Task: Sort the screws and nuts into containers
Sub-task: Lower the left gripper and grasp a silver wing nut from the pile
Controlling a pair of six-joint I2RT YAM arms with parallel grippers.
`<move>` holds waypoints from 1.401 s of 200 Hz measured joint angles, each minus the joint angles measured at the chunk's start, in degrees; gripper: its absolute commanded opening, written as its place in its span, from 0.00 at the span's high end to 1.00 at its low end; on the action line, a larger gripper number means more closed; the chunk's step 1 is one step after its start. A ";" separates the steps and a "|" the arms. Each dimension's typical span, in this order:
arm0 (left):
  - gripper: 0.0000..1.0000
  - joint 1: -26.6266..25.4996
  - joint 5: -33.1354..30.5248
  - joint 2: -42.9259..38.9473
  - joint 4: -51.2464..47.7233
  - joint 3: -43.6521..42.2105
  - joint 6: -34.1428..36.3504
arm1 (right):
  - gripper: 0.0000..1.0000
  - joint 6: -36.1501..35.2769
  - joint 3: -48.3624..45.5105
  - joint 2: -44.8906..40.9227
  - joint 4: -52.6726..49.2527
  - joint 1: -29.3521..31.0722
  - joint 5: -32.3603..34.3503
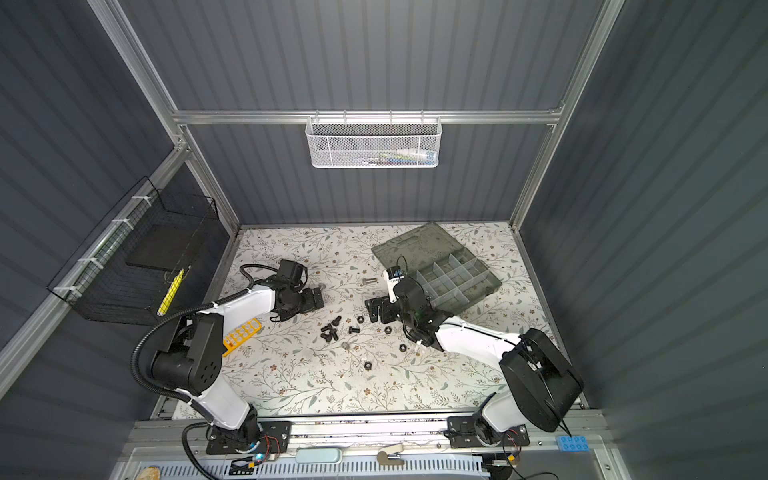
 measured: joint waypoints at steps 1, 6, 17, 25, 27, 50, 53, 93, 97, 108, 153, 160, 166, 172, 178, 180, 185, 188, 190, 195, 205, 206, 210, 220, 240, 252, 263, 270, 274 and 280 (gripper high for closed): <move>0.00 0.00 -0.20 0.24 0.15 0.02 0.15 | 0.01 0.00 0.00 -0.02 0.00 0.00 0.00; 0.00 0.00 -0.33 0.61 0.59 0.26 0.02 | 0.01 0.00 0.00 -0.02 0.02 0.00 0.00; 0.00 -0.04 -0.46 1.22 1.27 0.83 0.02 | 0.01 0.00 0.00 -0.02 0.00 0.00 0.00; 0.00 -0.04 -0.46 1.66 1.81 1.22 0.02 | 0.01 0.00 0.00 0.00 0.02 0.02 0.04; 0.00 -0.04 -0.44 1.75 1.86 1.29 0.02 | 0.01 0.00 0.00 -0.02 0.02 0.02 0.04; 0.00 -0.04 -0.42 2.86 2.97 2.36 0.02 | 0.01 0.02 0.00 -0.02 0.02 0.04 0.28; 0.00 -0.04 -0.42 2.95 3.13 2.40 0.02 | 0.01 0.02 0.00 -0.02 0.02 0.04 0.33; 0.00 -0.24 0.26 3.04 5.14 1.99 0.02 | 0.01 0.04 0.00 0.00 0.02 0.04 0.96; 0.00 -0.26 0.28 3.04 5.29 1.97 0.02 | 0.01 0.04 0.00 0.00 0.02 0.04 1.09; 0.00 -0.52 0.24 3.04 5.73 1.88 0.02 | 0.01 0.04 0.00 0.00 0.04 0.04 1.16; 0.00 -4.00 0.24 3.21 6.88 1.79 -0.02 | 0.01 0.09 0.00 0.04 0.04 0.04 1.27; 0.00 -4.46 0.26 3.28 7.06 1.79 -0.02 | 0.01 0.07 0.00 0.04 0.04 0.04 1.29; 0.00 -4.81 0.20 3.32 7.10 1.84 -0.02 | 0.01 0.09 0.00 0.04 0.04 0.04 1.29; 0.00 -5.11 0.22 3.37 7.17 1.90 -0.04 | 0.01 0.07 0.00 0.04 0.04 0.04 1.31; 0.00 -5.40 0.17 3.45 7.21 1.99 -0.15 | 0.01 0.09 0.00 0.04 0.04 0.04 1.33; 0.00 -5.49 0.15 3.45 7.23 2.01 -0.17 | 0.01 0.09 0.00 0.04 0.04 0.04 1.33; 0.00 -5.68 0.17 3.52 7.28 2.08 -0.20 | 0.01 0.07 0.00 0.04 0.04 0.04 1.36; 0.00 -5.88 0.13 3.56 7.28 2.12 -0.22 | 0.01 0.07 0.00 0.04 0.04 0.04 1.36; 0.00 -5.97 0.09 3.58 7.28 2.14 -0.24 | 0.01 0.07 0.00 0.04 0.04 0.04 1.36; 0.00 -6.27 0.07 3.63 7.30 2.21 -0.35 | 0.01 0.09 0.00 0.04 0.07 0.04 1.38; 0.00 -6.91 0.04 3.67 7.28 2.25 -0.46 | 0.01 0.09 0.00 0.04 0.04 0.04 1.46; 0.00 -6.99 0.02 3.67 7.28 2.25 -0.46 | 0.01 0.09 0.00 0.04 0.04 0.04 1.51; 0.00 -7.37 0.02 3.67 7.28 2.29 -0.59 | 0.01 0.09 0.00 0.04 0.07 0.04 1.53; 0.00 -8.22 0.04 3.72 7.30 2.36 -0.92 | 0.01 0.13 0.00 0.04 0.04 0.04 1.68; 0.00 -9.90 0.26 3.72 7.43 2.36 -1.81 | 0.01 0.24 0.00 0.02 0.07 0.04 2.40; 0.00 -10.54 0.57 3.72 7.69 2.34 -2.29 | 0.01 0.24 0.00 0.02 0.04 0.04 2.71; 0.00 -10.75 0.52 3.72 7.74 2.34 -2.49 | 0.01 0.24 0.00 0.02 0.07 0.04 2.89; 0.01 -10.78 0.46 3.72 7.72 2.34 -2.54 | 0.01 0.24 0.00 0.02 0.04 0.04 2.99; 0.01 -10.78 0.44 3.72 7.67 2.34 -2.51 | 0.01 0.24 0.00 0.02 0.04 0.04 3.02; 0.01 -10.78 0.33 3.72 7.63 2.34 -2.51 | 0.01 0.24 0.00 0.02 0.04 0.04 3.04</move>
